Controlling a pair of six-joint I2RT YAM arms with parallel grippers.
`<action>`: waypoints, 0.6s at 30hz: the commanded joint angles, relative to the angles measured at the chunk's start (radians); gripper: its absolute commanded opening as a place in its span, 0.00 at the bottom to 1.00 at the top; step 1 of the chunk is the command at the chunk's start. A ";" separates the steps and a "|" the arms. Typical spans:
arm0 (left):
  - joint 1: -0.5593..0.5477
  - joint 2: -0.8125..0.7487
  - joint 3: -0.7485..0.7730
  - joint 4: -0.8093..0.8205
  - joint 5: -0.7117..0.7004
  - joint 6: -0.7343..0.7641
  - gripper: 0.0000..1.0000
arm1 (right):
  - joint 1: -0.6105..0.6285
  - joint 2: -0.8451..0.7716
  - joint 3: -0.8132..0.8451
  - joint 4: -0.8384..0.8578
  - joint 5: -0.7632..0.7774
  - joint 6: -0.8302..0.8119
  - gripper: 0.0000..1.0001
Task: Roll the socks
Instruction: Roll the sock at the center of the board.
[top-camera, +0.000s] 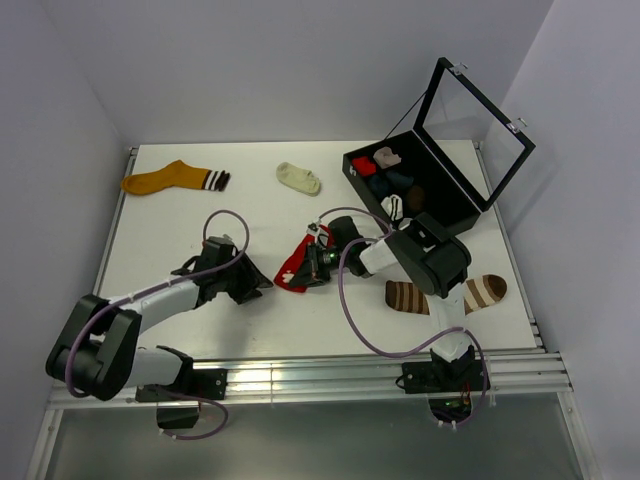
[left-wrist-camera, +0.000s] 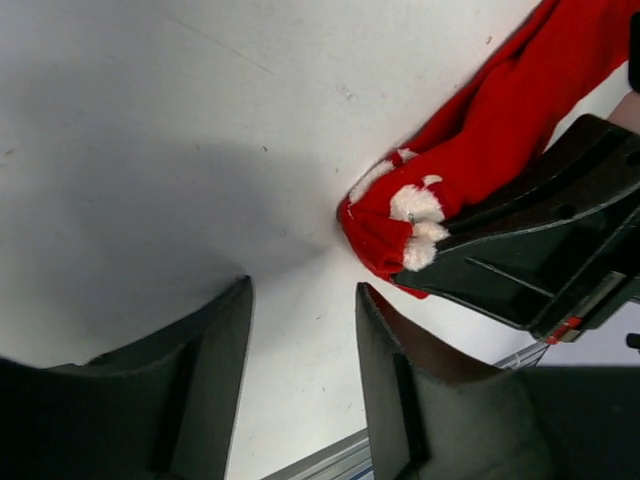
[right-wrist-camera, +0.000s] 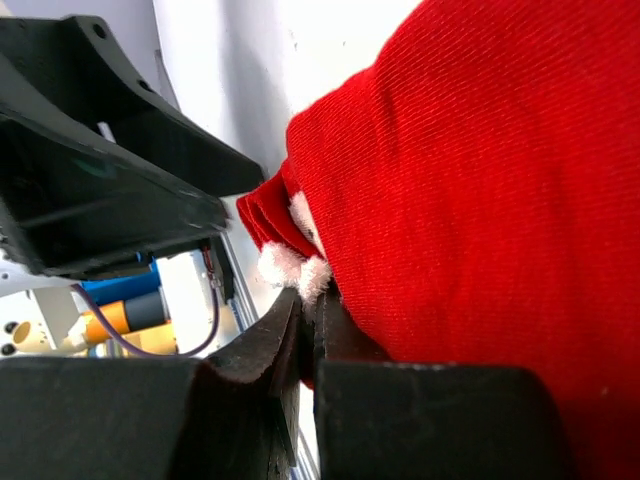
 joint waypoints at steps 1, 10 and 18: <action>-0.017 0.050 0.008 0.077 0.030 0.039 0.50 | -0.008 0.041 0.022 -0.093 0.059 -0.002 0.00; -0.030 0.189 0.057 0.094 -0.007 0.015 0.38 | -0.010 0.051 0.060 -0.139 0.060 -0.012 0.00; -0.032 0.289 0.127 -0.038 -0.104 0.005 0.34 | -0.008 0.051 0.080 -0.159 0.060 -0.016 0.00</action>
